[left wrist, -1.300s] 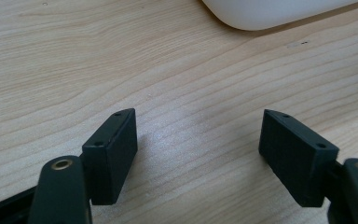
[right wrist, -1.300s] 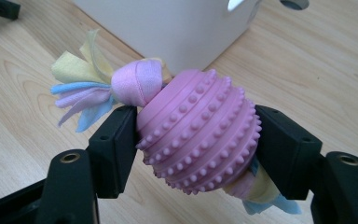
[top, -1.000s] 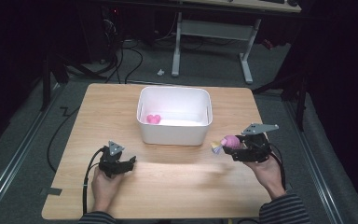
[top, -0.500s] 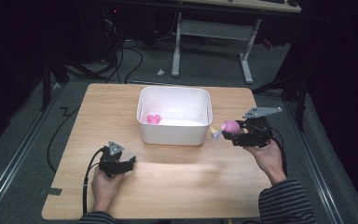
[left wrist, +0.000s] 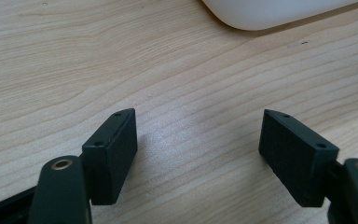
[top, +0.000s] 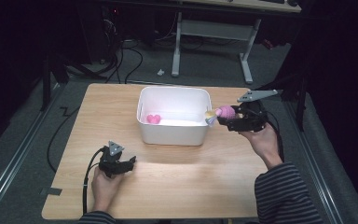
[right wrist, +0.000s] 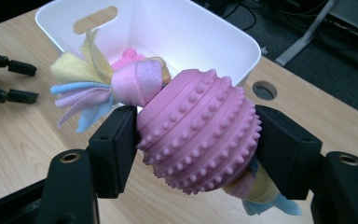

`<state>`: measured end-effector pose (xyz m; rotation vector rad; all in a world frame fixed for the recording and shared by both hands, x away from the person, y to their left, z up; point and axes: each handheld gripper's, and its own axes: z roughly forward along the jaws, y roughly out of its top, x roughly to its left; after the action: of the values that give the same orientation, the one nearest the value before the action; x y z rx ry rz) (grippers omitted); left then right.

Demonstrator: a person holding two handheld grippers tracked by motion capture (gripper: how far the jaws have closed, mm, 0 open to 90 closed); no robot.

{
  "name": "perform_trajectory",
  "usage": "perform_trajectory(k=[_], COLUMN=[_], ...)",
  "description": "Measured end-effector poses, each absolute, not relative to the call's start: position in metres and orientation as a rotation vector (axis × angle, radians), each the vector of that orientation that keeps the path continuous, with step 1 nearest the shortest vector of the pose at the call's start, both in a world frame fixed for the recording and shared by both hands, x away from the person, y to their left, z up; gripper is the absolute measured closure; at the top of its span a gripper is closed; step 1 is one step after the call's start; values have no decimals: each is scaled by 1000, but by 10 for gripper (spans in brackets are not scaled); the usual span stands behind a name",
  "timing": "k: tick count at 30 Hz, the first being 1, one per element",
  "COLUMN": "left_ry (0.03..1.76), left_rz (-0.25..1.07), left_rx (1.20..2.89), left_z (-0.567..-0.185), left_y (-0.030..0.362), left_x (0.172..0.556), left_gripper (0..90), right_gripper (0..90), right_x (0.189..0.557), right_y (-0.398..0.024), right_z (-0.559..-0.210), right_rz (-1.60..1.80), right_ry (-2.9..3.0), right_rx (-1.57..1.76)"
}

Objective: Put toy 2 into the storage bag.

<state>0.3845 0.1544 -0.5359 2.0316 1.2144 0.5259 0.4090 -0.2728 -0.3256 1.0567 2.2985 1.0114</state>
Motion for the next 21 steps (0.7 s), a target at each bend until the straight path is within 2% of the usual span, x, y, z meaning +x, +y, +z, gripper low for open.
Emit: perform_trajectory(k=[21], left_ry=[1211], left_rz=[523], left_rx=[2033], left_z=[-536], left_y=[154], left_x=[385], left_gripper=[277], right_gripper=[336], right_x=[460], right_y=[-204], right_z=[-319], right_rz=[950], right_ry=[2416], right_rx=[979])
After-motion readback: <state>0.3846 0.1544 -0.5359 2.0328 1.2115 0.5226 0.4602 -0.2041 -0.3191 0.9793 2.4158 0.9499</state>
